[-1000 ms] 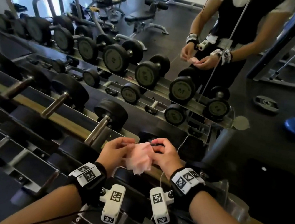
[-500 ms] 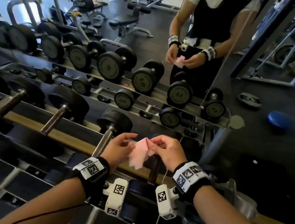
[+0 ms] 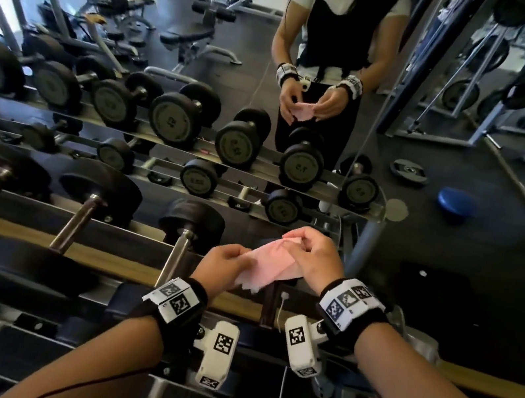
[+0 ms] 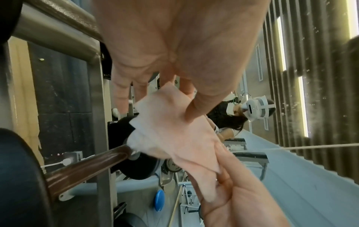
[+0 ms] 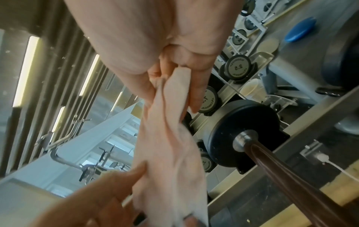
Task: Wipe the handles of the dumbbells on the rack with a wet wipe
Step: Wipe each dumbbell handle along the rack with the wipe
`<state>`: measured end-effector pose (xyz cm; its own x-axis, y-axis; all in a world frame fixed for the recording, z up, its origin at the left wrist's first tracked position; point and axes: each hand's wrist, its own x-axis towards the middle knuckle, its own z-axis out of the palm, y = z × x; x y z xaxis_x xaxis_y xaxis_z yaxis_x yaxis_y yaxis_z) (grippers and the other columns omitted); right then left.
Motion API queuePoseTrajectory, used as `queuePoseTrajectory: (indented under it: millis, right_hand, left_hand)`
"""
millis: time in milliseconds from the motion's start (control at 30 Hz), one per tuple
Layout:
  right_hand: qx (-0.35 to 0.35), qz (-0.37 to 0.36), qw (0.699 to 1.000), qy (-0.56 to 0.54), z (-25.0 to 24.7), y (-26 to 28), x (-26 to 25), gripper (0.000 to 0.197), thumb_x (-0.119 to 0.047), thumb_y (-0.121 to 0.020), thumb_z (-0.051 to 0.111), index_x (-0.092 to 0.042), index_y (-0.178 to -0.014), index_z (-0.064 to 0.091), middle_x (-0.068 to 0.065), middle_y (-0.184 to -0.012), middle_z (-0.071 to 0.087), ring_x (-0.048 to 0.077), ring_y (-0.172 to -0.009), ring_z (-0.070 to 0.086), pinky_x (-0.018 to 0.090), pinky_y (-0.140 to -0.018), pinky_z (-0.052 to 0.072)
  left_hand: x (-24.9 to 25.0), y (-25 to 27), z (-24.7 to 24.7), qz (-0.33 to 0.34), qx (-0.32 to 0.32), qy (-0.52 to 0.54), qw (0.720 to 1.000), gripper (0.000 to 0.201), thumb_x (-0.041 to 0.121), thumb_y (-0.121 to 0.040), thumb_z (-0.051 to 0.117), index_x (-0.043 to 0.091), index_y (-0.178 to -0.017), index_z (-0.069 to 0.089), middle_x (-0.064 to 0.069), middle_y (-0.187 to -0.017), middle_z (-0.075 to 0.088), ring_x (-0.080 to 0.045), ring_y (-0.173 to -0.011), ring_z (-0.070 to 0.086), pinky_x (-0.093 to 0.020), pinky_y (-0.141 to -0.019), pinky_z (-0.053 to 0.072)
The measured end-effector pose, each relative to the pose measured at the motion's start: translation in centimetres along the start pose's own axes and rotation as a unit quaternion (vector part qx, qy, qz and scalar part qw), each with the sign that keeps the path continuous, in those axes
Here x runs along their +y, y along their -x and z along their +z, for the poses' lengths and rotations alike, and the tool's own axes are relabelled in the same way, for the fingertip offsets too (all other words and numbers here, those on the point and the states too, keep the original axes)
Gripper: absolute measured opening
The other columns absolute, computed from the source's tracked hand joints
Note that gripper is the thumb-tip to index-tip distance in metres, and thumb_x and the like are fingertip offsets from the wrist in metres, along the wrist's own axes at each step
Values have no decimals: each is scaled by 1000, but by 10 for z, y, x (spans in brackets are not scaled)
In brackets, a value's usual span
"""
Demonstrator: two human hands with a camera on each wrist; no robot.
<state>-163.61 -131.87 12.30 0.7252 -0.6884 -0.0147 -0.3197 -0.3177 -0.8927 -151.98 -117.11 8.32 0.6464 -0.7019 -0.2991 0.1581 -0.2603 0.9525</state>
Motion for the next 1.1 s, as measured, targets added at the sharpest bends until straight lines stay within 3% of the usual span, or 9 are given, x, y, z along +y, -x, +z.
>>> queuePoseTrajectory:
  millis: [100,233,333,433,567,700,833,967,1100]
  right_hand:
    - [9,4,999,-37,-5,0,-3,11,-19,-86,71,-15,-96,68,3,-91,72,17,-88,67,29,-76,52]
    - [32,25,996,-85,0,-2,-9,10,-16,-85,73,-15,-90,65,9,-91,71,24,-87,67,39,-79,55]
    - [40,77,981,-173,8,-2,-16,17,-22,-86,73,-14,-95,62,16,-100,70,32,-95,68,50,-83,58]
    - [-2,137,932,-335,12,2,-20,25,-31,-92,66,-13,-107,57,15,-103,69,27,-88,71,40,-72,60]
    - [-22,134,899,-416,11,11,-15,19,-15,-99,55,-10,-117,55,15,-105,69,23,-83,73,33,-70,57]
    - [-21,96,920,-380,15,16,-9,27,5,-93,55,-7,-118,55,13,-109,68,21,-91,72,30,-70,58]
    - [22,61,973,-221,18,16,-2,26,-15,-84,75,-17,-105,60,8,-106,68,25,-102,67,41,-86,57]
    - [21,38,987,-152,19,18,-1,40,-36,-72,84,-28,-102,59,0,-101,69,14,-96,66,31,-83,55]
    - [31,54,988,-140,22,17,-3,42,-23,-75,83,-21,-109,58,2,-102,68,16,-95,66,34,-83,56]
  left_hand:
    - [4,0,-3,47,21,-28,998,9,15,-91,65,12,-97,72,-2,-93,70,-20,-88,64,-34,-79,52]
    - [12,7,7,192,23,-71,979,36,17,-82,78,28,-114,66,16,-110,69,2,-106,62,-16,-90,49]
    - [14,6,19,188,-7,-19,982,29,12,-82,79,25,-105,68,6,-103,74,-13,-97,70,-27,-83,57]
    - [13,2,22,156,37,43,986,26,17,-81,80,21,-102,66,-1,-102,74,-19,-97,72,-37,-84,59]
    - [13,2,20,110,31,87,990,53,44,-62,88,18,-101,64,-3,-100,74,-20,-95,72,-37,-83,58]
    - [16,7,20,85,37,110,990,20,23,-84,78,10,-90,63,-9,-85,69,-19,-77,68,-29,-67,54]
    - [25,17,14,35,4,146,989,27,32,-93,65,5,-94,65,-12,-87,71,-22,-77,68,-35,-67,55]
    - [33,23,11,3,-9,145,989,24,29,-98,59,6,-94,66,-16,-90,68,-28,-79,63,-39,-69,53]
    - [39,26,8,-18,-21,145,989,20,24,-99,57,10,-88,65,-12,-86,66,-26,-78,63,-39,-73,51]
